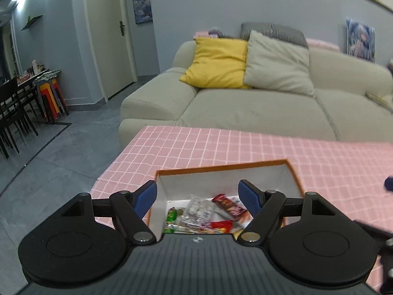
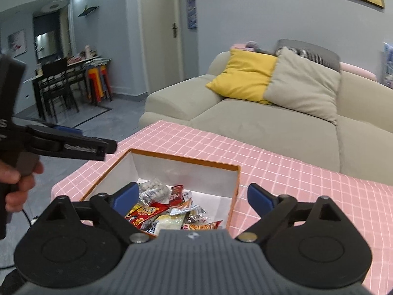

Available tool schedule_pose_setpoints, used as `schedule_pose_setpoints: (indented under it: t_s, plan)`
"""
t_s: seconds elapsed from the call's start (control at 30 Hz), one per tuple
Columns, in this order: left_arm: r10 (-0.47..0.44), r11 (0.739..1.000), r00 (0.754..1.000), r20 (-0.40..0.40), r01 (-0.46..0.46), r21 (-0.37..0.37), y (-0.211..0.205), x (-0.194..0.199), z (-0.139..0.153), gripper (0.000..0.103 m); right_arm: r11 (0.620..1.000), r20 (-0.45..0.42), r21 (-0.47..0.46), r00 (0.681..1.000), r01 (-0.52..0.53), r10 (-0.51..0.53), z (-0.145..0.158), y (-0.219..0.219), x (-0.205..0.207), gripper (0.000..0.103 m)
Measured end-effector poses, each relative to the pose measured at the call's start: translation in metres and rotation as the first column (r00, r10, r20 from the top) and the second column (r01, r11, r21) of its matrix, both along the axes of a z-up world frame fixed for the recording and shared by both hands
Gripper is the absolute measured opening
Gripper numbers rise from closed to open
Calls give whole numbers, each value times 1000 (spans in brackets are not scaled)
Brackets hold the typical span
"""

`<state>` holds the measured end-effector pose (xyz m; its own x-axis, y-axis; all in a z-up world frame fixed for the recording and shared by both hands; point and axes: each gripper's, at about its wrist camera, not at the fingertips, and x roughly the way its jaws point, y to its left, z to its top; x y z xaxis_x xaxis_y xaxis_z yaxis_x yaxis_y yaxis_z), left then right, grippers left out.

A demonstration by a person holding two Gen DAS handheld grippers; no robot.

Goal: Organize snacks

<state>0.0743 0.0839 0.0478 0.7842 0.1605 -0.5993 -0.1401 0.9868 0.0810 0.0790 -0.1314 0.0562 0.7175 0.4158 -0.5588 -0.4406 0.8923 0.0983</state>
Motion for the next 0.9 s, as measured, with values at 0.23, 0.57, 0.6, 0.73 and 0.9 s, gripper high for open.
schedule_pose_setpoints:
  t_s: [0.23,0.57,0.6,0.73,0.9]
  plan:
    - [34,999,999,24,-33,-40,-6,-25,-7,88,996,-15,5,996,93,-93,-11,-9,-17,99]
    - [22,999,1000,-14,-22,-40,-16,-34,-32,88,984,-21,-39,985,172,-173,-24,-7,-23,99]
    - [21,999,1000,-15,-21,-44,-16,-33,-34,88,983,-22,-46,984,175,-176,-25,-6,-23,99]
    - [19,998,999,-28,-21,-58,-18,-33,-42,88,982,-37,-75,983,174,-177,-33,-3,-20,99]
    - [15,999,999,-37,-16,-43,-21,-33,-44,88,981,-42,-76,983,177,-180,-36,-2,-19,99]
